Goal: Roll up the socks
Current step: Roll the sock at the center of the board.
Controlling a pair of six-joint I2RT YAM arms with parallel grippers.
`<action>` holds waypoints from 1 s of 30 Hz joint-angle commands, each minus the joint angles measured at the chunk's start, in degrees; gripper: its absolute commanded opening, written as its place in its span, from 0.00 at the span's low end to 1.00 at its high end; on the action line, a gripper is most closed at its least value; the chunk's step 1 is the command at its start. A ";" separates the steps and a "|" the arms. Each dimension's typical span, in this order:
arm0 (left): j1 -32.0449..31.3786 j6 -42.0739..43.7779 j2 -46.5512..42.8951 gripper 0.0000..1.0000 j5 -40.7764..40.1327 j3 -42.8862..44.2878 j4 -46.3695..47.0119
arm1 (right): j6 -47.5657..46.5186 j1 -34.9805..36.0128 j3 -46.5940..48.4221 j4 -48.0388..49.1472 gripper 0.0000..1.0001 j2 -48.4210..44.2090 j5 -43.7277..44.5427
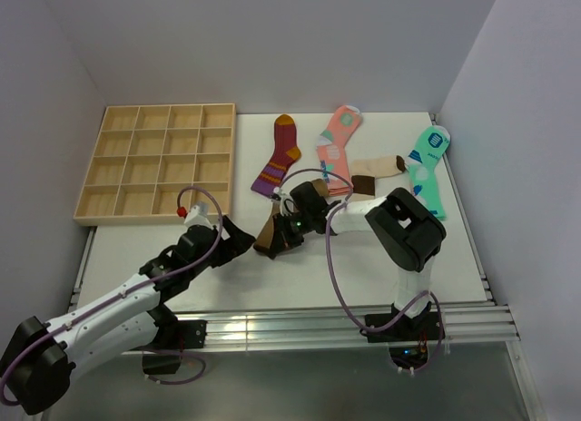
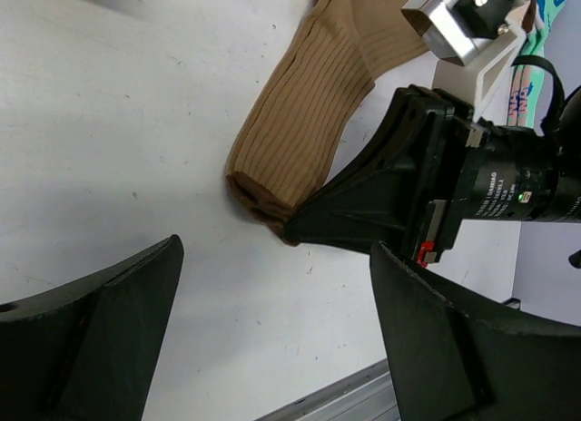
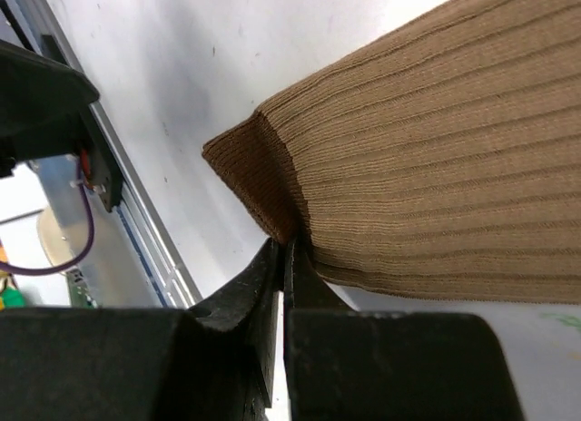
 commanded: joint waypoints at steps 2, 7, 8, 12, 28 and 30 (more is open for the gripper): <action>-0.60 -1.87 0.13 0.89 -2.11 -1.18 3.89 | 1.88 -2.01 -0.81 3.31 0.00 1.32 -2.24; -0.69 -2.31 1.45 0.88 -2.19 -1.70 4.42 | 2.75 -2.72 -0.19 3.13 0.00 3.70 -3.92; -0.61 -2.23 1.80 0.87 -2.11 -1.79 6.60 | 3.28 -2.81 -0.19 3.31 0.00 4.05 -4.35; -0.69 -1.96 4.78 0.81 -1.75 -2.58 8.99 | 4.07 -3.51 -0.54 4.10 0.00 4.75 -5.06; -0.69 -4.25 14.71 0.42 3.43 -1.97 19.79 | 3.55 -4.13 0.07 2.34 0.00 4.84 -4.36; -0.69 -4.77 17.00 0.39 4.66 -1.44 20.94 | 3.55 -4.13 0.16 2.17 0.00 4.75 -4.18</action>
